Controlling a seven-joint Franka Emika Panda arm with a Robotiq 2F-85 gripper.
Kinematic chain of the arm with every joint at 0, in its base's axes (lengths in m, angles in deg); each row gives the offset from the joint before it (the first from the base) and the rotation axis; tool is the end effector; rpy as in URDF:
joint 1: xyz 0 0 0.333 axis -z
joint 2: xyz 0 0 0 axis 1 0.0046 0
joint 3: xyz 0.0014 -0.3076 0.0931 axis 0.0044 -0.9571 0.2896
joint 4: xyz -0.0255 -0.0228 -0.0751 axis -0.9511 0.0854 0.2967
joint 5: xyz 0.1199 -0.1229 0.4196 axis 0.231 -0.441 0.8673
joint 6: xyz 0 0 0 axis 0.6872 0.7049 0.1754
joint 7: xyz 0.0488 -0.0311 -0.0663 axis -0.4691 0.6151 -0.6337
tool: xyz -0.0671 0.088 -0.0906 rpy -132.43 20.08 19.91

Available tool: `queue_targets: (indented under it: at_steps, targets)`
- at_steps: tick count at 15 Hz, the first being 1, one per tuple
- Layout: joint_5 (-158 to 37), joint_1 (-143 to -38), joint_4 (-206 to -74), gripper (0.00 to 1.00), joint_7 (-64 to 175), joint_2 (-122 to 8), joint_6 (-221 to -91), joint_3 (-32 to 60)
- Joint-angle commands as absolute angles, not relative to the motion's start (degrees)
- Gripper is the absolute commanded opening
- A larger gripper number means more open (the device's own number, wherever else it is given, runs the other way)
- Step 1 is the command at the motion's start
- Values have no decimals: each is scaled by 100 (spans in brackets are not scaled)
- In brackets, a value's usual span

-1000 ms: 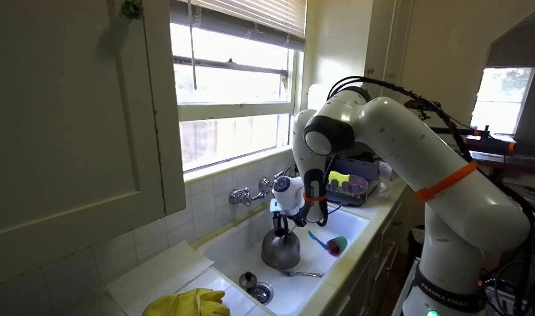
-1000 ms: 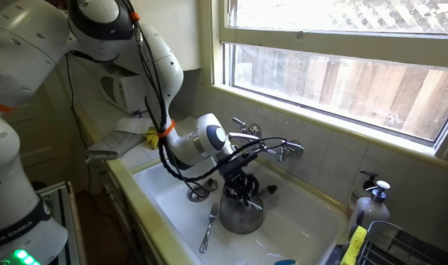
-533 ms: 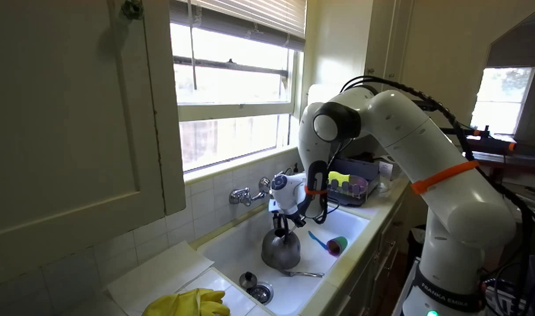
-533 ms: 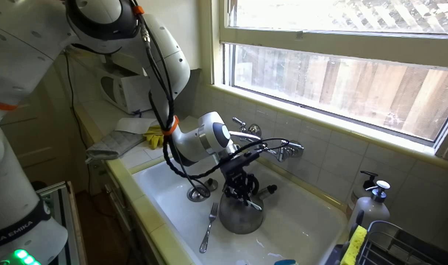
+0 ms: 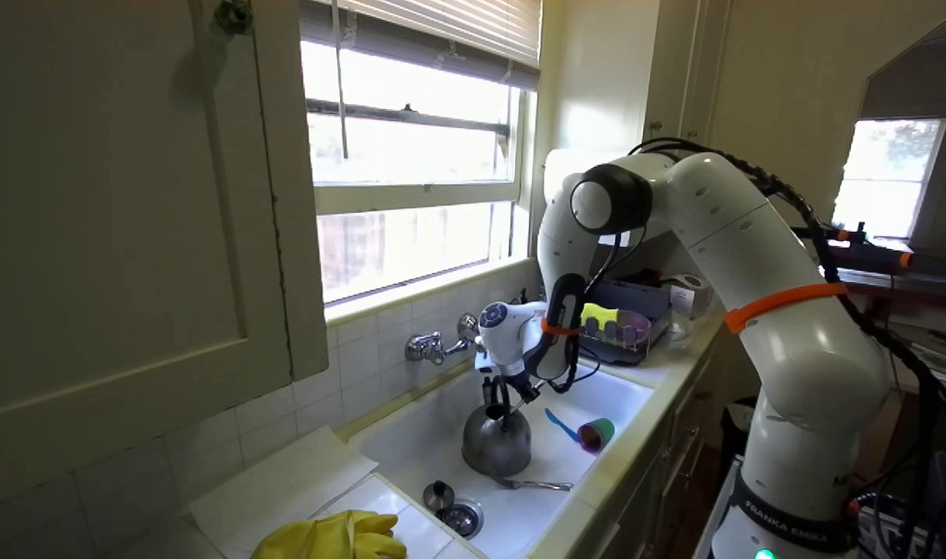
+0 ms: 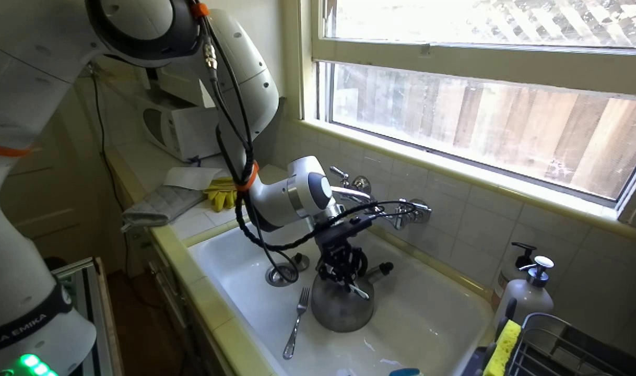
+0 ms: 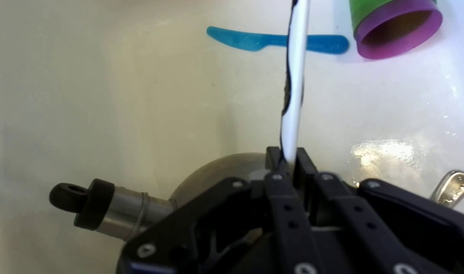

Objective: Pick up the white thing to stir inside the kettle

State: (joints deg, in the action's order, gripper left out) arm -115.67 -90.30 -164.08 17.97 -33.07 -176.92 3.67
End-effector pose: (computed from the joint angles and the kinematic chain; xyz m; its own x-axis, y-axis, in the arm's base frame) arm 0.5874 -0.1448 0.0115 0.2491 0.8349 -0.4907 0.9652 -0.1722 0.1969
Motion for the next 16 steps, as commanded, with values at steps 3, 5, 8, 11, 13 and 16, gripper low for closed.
queue_targets:
  at_steps: [3,5,8,11,13,16]
  targets:
    - [-11977,-8714,-16295,3,1985,-3350,-17447,748]
    - [-12015,-8696,-16202,3,2120,-3302,-17418,761]
    - [-12184,-8716,-16093,3,2431,-3266,-17331,710]
    - [-12425,-8696,-16075,3,2458,-3286,-17186,729]
    - [-12546,-8641,-16104,3,2337,-3317,-17163,787]
    - [-12682,-8553,-16170,3,2201,-3361,-17249,888]
